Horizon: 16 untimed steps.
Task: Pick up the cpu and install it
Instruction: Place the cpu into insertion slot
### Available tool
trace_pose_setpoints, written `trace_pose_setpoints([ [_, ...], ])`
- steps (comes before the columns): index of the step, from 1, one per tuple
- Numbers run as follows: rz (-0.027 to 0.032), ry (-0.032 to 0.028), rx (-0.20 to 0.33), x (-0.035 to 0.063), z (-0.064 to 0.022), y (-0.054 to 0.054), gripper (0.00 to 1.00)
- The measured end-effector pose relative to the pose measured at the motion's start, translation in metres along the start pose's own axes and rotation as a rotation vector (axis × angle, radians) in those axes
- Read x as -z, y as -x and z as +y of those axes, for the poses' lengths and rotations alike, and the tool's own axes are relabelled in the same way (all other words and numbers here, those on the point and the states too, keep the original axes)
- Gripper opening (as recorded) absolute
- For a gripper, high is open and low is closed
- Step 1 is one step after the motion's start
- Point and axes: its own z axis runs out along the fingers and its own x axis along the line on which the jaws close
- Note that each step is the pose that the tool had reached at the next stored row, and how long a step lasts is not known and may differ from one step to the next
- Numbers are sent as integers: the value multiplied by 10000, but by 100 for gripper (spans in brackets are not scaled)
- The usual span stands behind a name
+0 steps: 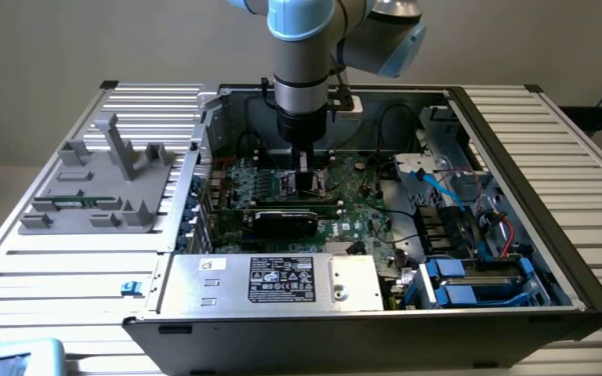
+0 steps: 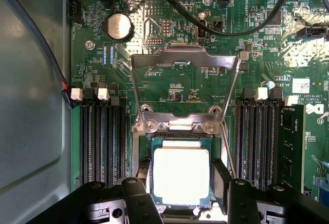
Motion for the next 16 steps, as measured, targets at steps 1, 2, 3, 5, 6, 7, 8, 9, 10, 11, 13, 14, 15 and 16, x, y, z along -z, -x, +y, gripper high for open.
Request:
trace_pose_setpoints([
  [1,-6,0,0,0,0,0,56],
  [2,-13,0,0,0,0,0,56],
  [3,-14,0,1,0,0,0,56],
  [5,-15,0,1,-1,0,-4,56],
  [6,-15,1,1,-1,0,-6,56],
  [7,-15,1,0,-1,-1,-7,56],
  [8,-18,0,1,-2,-1,-8,56],
  [9,-26,0,0,-2,-1,-11,56],
  [10,-36,0,0,-2,-2,-13,56],
  [11,-44,0,2,-3,-2,-13,56],
  [13,-59,0,3,-3,-3,-17,56],
  [14,-64,0,1,-3,-4,-20,56],
  [15,-64,1,2,-4,-4,-21,56],
  [16,-65,-1,3,-5,-5,-22,56],
])
